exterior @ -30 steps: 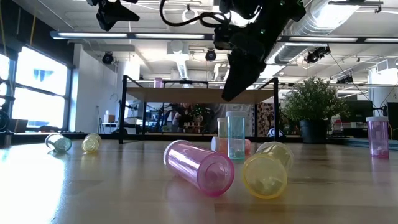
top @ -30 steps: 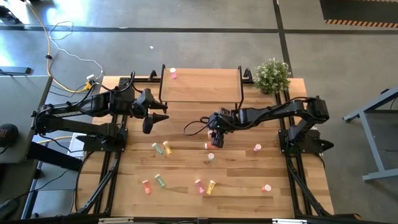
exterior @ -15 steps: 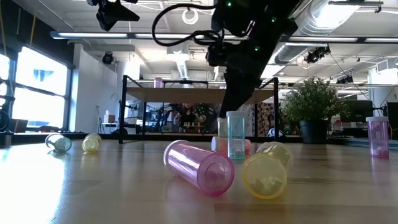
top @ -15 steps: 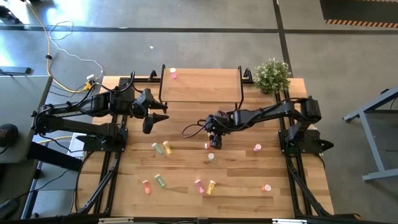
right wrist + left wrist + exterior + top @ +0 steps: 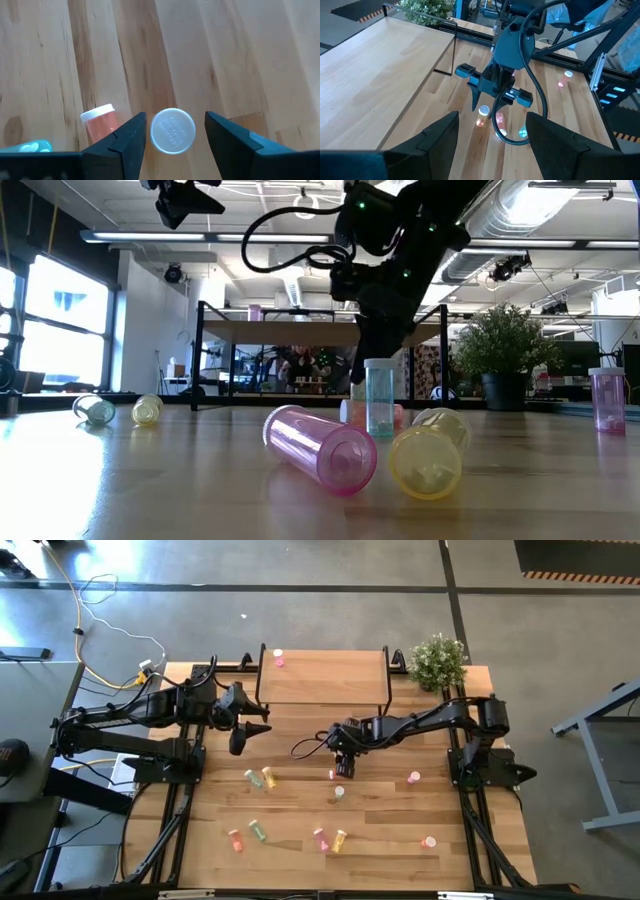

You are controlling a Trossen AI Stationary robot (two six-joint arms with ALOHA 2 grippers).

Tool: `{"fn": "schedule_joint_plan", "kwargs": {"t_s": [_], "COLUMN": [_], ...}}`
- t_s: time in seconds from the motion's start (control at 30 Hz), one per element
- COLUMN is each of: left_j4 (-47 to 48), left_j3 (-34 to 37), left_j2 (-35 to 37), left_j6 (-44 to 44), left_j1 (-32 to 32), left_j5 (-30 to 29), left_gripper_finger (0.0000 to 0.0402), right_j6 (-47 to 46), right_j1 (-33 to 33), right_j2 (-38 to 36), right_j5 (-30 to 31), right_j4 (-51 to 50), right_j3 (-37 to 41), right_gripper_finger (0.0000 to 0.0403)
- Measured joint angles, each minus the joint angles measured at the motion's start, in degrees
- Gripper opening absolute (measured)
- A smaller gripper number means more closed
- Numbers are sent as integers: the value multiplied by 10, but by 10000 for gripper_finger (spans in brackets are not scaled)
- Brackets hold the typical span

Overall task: Pick and place medicine bottles onto shelf by color
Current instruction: Put the top yellow pill bottle on the shelf

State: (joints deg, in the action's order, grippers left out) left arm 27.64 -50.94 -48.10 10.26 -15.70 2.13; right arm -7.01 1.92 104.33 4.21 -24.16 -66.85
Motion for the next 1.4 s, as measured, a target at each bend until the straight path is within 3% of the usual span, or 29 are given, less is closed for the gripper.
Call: {"fn": "schedule_joint_plan", "kwargs": {"t_s": [0.47,0.93,1.4], "left_j4": [0,0,-1], "left_j3": [0,0,0], "left_j2": [0,0,0], "left_j6": [-11,-10,-30], "left_j1": [0,0,0], "left_j5": [-4,-4,-4], "left_gripper_finger": [223,223,223], "right_j6": [-2,-5,-17], "right_j1": [0,0,25], "right_j2": [0,-10,-122], "right_j5": [-12,-12,14], "right_j4": [-1,-42,-97], "right_j3": [0,-45,-116], "right_gripper_finger": [113,114,114]}}
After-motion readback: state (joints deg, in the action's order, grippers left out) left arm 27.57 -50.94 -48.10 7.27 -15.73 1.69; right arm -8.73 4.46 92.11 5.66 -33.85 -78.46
